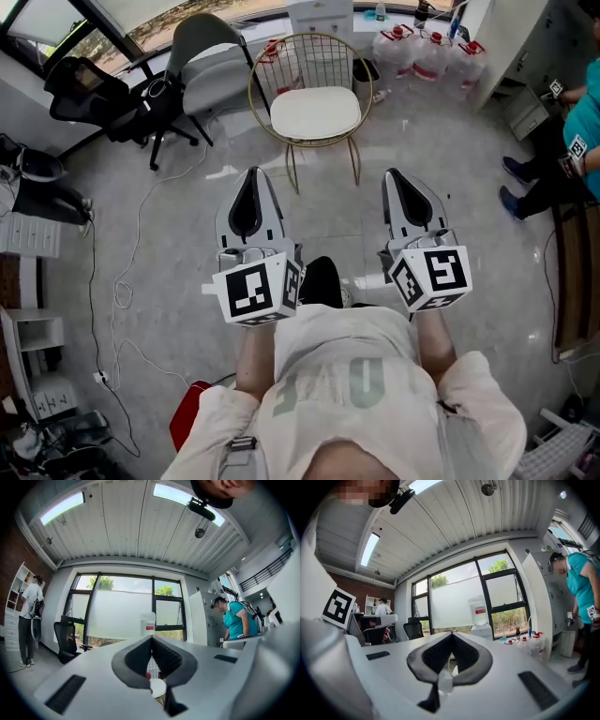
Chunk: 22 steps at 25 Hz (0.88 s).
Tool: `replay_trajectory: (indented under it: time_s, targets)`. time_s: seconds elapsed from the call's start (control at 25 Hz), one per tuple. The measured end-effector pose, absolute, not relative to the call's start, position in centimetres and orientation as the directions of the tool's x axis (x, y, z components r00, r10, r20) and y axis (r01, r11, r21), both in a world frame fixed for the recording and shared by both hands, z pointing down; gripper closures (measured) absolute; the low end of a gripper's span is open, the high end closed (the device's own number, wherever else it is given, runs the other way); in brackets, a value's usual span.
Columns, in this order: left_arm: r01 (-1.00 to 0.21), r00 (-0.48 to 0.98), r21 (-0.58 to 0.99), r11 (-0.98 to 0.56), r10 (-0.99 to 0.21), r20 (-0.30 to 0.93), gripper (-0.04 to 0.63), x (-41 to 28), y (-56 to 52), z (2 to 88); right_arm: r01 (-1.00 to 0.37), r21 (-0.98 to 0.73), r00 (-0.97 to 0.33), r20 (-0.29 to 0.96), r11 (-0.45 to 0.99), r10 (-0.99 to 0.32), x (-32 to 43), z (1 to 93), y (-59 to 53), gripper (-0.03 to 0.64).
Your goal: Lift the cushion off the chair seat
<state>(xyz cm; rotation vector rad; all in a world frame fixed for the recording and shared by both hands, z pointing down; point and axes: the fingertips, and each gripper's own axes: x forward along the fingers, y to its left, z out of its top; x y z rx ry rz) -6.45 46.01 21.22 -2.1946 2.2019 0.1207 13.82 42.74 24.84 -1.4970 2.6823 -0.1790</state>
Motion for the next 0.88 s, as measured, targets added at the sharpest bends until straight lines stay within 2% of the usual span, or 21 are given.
replay_trajectory:
  time_s: [0.4, 0.88]
  targets:
    - [-0.998, -0.049, 0.037, 0.046, -0.995, -0.083, 0.581, -8.0, 42.7, 21.5, -0.850, -0.104, -0.521, 0.022, 0.516, -0.853, 14.9, 26.1, 39.7, 0.601]
    - [-0.999, 0.017, 0.042, -0.020, -0.997, -0.080, 0.581, -10.1, 30.1, 22.8, -0.877, -0.063, -0.477, 0.004, 0.476, -0.879, 12.6, 25.5, 28.8, 0.600]
